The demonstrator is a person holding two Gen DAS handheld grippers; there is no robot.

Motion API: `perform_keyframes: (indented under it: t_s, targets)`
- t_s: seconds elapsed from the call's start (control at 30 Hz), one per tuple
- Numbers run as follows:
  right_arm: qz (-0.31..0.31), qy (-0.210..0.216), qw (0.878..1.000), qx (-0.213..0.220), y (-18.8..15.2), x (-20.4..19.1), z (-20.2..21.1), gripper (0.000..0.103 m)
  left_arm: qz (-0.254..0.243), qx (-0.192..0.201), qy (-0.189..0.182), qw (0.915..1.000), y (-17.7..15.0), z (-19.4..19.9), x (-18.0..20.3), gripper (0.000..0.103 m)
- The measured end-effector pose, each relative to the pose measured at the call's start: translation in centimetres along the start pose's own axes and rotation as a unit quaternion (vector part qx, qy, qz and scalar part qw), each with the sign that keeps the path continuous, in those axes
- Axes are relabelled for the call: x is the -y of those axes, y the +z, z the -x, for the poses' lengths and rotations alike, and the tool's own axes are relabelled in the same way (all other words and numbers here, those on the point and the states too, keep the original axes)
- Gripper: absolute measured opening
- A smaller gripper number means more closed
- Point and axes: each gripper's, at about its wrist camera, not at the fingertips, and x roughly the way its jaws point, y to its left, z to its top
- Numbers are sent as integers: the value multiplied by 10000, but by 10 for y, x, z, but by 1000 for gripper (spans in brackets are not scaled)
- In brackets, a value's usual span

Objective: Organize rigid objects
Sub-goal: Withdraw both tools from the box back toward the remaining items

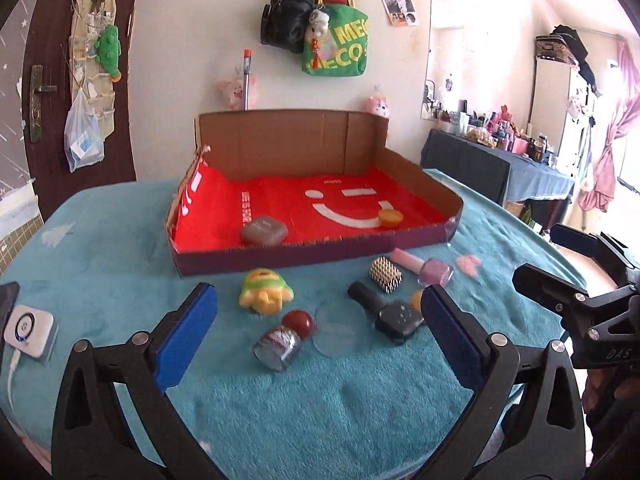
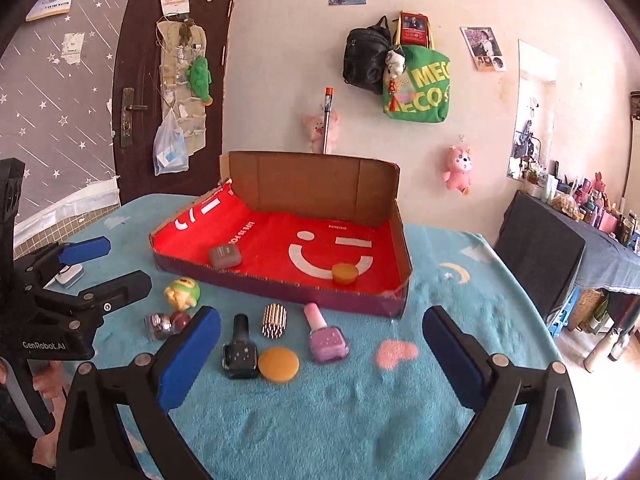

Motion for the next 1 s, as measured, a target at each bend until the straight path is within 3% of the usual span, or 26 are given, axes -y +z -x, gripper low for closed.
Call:
perform_keyframes:
  t_s: [0.27, 0.77, 1.0]
  targets:
    - [-421, -85, 9982, -408, -57, 8, -14, 103, 109, -475, 146, 9987, -44, -11, 1, 103]
    - [-801, -215, 9960, -330, -87, 11, -26, 103, 460, -324, 364, 9978, -71, -15, -15, 103]
    - [-692, -355, 9970, -59, -91, 8, -23, 103, 186, -122, 595, 9980, -80, -15, -11, 103]
